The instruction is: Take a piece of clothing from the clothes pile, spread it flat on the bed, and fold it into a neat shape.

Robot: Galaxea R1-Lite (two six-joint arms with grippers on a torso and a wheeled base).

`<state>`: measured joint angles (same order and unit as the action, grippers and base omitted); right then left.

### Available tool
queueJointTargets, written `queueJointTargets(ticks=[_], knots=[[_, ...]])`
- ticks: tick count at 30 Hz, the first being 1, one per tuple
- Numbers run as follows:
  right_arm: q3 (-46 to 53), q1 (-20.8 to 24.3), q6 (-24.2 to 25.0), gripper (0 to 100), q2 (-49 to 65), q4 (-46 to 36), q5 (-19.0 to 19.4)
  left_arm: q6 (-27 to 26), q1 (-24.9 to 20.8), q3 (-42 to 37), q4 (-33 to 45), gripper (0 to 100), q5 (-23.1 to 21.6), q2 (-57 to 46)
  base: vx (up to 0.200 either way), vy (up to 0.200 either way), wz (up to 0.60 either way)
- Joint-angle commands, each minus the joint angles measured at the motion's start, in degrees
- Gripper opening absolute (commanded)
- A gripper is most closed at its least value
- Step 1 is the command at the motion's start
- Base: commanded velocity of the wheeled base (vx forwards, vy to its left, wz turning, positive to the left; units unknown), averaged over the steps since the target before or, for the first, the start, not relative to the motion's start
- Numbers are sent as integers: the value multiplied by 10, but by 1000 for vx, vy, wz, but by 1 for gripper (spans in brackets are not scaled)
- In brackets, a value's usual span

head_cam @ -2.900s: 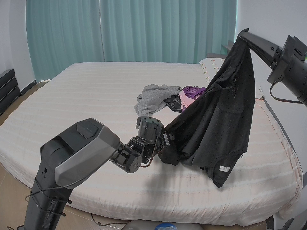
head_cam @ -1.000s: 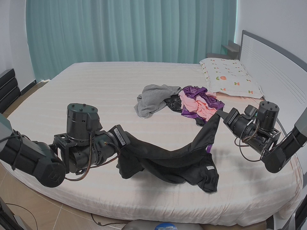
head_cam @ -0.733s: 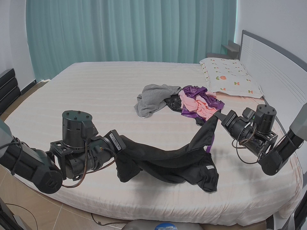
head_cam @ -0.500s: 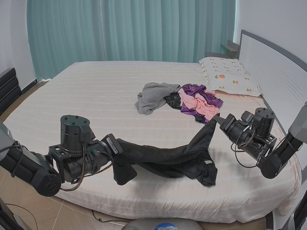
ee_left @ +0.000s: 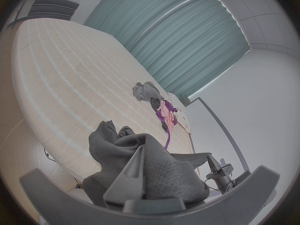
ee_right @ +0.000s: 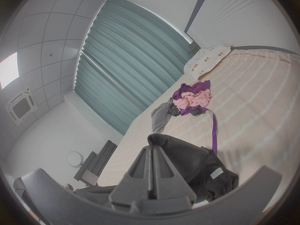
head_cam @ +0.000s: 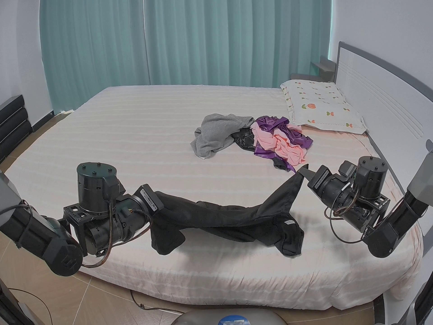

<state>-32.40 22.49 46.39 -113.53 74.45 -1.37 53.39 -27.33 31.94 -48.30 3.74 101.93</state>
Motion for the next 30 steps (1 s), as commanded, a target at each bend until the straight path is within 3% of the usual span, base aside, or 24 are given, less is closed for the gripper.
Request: queueJointTargets(ticks=[1, 11, 18, 25, 30], knots=[[8, 3, 0, 0, 13, 0, -1, 1, 14, 2, 0, 0, -1, -6, 0, 200, 0], [13, 4, -1, 0, 21, 0, -4, 1, 21, 1, 1, 0, -7, -25, 0, 200, 0], [4, 17, -12, 0, 22, 0, -71, 1, 21, 4, 0, 0, -6, -28, 0, 200, 0], [6, 27, -61, 0, 14, 46, -104, 1, 23, 6, -4, 0, -3, -29, 0, 200, 0], [8, 33, -67, 0, 14, 68, -111, 1, 23, 6, -7, 0, -1, -37, 0, 200, 0]])
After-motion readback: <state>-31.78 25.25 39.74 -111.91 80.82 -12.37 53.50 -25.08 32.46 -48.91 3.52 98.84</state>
